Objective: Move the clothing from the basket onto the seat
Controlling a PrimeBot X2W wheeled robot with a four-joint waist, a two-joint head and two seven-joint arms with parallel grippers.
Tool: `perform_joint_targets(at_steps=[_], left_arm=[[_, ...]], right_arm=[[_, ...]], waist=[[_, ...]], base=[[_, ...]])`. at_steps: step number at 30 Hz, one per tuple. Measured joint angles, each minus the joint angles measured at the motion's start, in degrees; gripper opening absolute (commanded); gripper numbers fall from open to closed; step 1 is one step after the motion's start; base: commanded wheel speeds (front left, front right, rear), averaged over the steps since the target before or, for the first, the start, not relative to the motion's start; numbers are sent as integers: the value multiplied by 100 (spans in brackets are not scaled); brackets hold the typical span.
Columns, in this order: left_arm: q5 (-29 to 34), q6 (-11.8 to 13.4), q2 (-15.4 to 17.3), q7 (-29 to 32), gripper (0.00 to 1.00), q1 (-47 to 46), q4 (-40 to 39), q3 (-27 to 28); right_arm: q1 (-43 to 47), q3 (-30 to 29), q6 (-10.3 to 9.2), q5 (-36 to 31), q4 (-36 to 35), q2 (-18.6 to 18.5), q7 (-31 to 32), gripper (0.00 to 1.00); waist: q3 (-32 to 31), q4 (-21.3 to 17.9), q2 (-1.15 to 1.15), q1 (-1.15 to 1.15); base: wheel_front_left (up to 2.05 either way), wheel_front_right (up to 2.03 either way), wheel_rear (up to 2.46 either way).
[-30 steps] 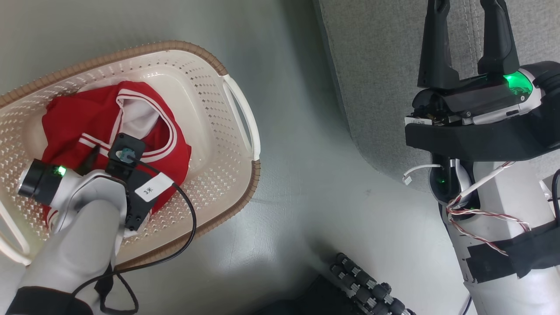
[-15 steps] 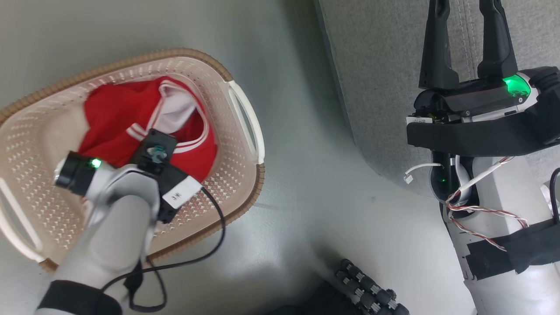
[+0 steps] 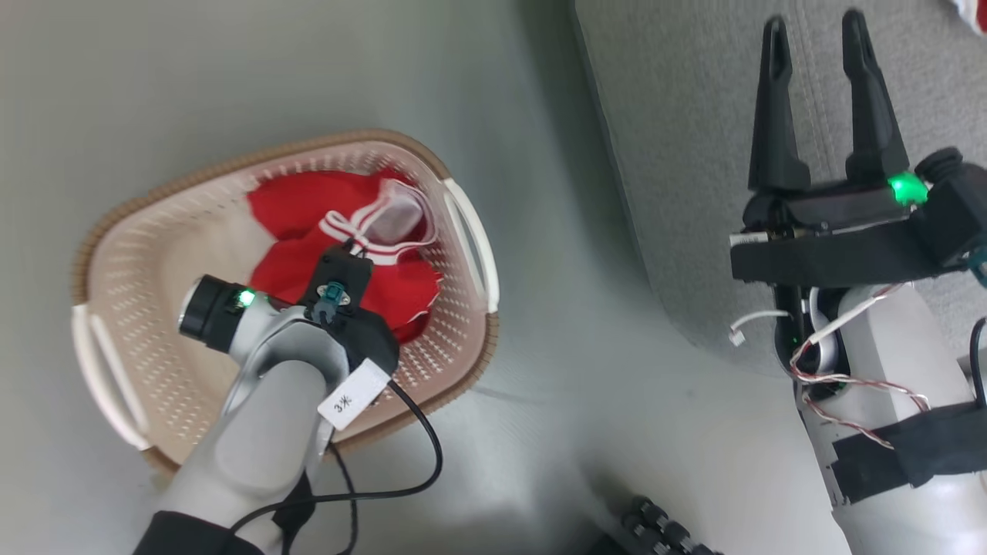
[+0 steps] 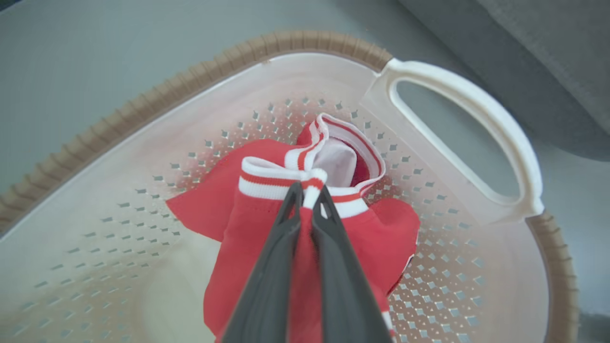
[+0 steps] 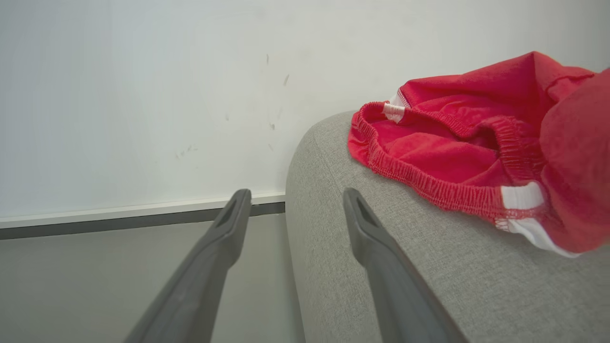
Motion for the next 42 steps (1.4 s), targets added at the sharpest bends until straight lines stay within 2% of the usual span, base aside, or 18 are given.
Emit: perform_joint_targets(at_steps=[14, 20, 30, 42], left_arm=[[-448, -404, -185, -662, 0, 277, -466, -131], [-558, -505, -223, -721, 0, 386, -627, -225], [-1100, -669, -233, -771, 0, 408, -1068, -446], [-1247, -855, -245, -761, 0, 435, -1188, -452]], right_arm=[[490, -108, 60, -221, 279, -327, 0, 100], [733, -101, 82, -242, 366, -353, 0, 100], [1113, -94, 98, -272, 531, -367, 0, 100], [1823, -64, 74, -271, 679, -344, 0, 100]], waist=[[-1122, 660, 0, -1], [-1621, 940, -1, -1], [-2499, 1332, 0, -1], [-3570, 1641, 0, -1]], base=[[0, 0, 0], [0, 0, 0], [0, 0, 0], [0, 0, 0]])
